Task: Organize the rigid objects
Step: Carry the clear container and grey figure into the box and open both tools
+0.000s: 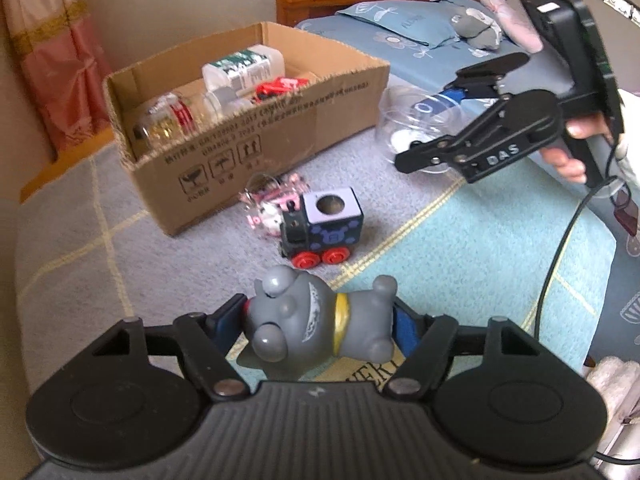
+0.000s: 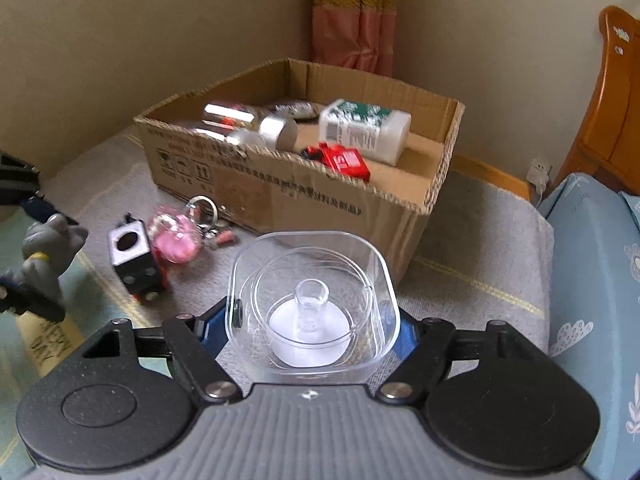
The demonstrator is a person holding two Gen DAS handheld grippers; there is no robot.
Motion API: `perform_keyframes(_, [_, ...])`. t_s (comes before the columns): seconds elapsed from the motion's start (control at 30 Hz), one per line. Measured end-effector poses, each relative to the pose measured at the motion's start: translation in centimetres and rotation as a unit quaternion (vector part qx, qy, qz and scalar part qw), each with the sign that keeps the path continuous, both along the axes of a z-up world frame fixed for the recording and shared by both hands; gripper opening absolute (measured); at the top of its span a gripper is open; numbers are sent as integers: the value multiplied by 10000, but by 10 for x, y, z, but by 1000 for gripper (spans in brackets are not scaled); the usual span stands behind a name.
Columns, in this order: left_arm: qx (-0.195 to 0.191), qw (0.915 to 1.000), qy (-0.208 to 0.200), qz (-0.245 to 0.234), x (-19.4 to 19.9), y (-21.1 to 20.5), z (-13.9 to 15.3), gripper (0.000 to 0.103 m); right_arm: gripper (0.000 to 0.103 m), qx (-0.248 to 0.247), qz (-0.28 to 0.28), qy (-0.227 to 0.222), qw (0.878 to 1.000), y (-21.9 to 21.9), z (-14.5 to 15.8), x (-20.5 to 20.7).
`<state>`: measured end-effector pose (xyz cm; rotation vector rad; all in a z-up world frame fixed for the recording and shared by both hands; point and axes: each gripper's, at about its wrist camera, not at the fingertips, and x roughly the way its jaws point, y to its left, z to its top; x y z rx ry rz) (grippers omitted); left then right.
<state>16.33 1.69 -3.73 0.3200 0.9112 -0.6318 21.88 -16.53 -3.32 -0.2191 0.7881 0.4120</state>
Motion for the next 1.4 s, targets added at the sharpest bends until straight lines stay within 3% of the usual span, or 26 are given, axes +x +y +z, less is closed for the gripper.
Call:
perform_keyframes(0.33, [2, 9992, -238, 309, 27, 2, 43, 73, 81, 185, 154, -409, 9989, 0, 53, -1])
perform_keyframes(0.73, [-185, 9927, -644, 1004, 131, -20, 86, 73, 81, 395, -87, -613, 9973, 5, 74, 50])
perform_keyframes(1.1, [-334, 9795, -644, 1881, 203, -30, 70, 74, 81, 459, -363, -429, 9974, 1, 66, 77])
perform_keyframes(1.17, [-419, 9729, -811, 2124, 204, -27, 66, 77, 81, 457, -398, -414, 9973, 0, 66, 79])
perform_keyframes(1.23, [-409, 9676, -999, 2282, 201, -26, 65, 93, 81, 471, -408, -396, 9973, 0, 64, 81])
perform_keyframes(1.27, [-398, 9660, -1039, 2335, 199, -25, 66, 94, 81, 462, -405, -392, 9973, 0, 64, 82])
perform_keyframes(1.4, [-312, 9711, -933, 2175, 189, -23, 68, 95, 81, 436, -382, -369, 9976, 1, 63, 84])
